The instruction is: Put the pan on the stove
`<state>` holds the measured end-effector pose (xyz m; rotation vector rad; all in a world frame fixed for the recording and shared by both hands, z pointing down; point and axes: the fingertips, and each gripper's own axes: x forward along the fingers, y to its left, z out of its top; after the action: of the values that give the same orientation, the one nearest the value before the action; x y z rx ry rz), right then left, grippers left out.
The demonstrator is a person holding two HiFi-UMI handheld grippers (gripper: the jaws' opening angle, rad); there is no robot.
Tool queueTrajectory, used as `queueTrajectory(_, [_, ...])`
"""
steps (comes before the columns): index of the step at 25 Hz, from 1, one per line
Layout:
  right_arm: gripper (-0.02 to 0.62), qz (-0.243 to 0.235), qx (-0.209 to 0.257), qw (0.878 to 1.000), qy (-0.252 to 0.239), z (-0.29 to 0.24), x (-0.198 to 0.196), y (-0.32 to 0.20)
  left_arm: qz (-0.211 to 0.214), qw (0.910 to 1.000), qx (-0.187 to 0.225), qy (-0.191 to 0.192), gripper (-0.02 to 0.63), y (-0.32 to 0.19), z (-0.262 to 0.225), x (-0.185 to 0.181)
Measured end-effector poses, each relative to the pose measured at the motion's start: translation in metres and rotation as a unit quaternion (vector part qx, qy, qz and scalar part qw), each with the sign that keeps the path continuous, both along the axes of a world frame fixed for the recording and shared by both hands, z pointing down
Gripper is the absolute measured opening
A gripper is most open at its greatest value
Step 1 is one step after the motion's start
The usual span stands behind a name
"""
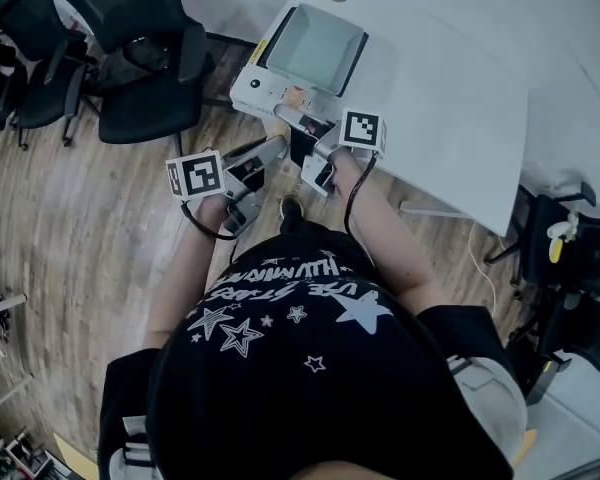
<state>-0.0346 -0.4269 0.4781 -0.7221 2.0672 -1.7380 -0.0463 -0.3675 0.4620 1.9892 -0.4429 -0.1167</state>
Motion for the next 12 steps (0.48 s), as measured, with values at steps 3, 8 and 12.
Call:
queueTrajectory(3, [0.133,0.001,-0.004,1.0,0.005,0.006,0.003,-0.011,0.002,1.0,-0.005,0.002,0.13,-0.011,0.006,0.003])
queueTrajectory(8, [0.133,0.002,-0.013,1.0,0.011,0.014,0.005,-0.028,0.003,0.9999,-0.015,0.002,0.13,-0.028,0.012,0.005])
queueTrajectory(12, [0.134,0.006,-0.024,1.0,0.007,0.022,0.001,-0.046,0.007,0.9997,-0.024,0.001,0.13,-0.046,0.019,0.001])
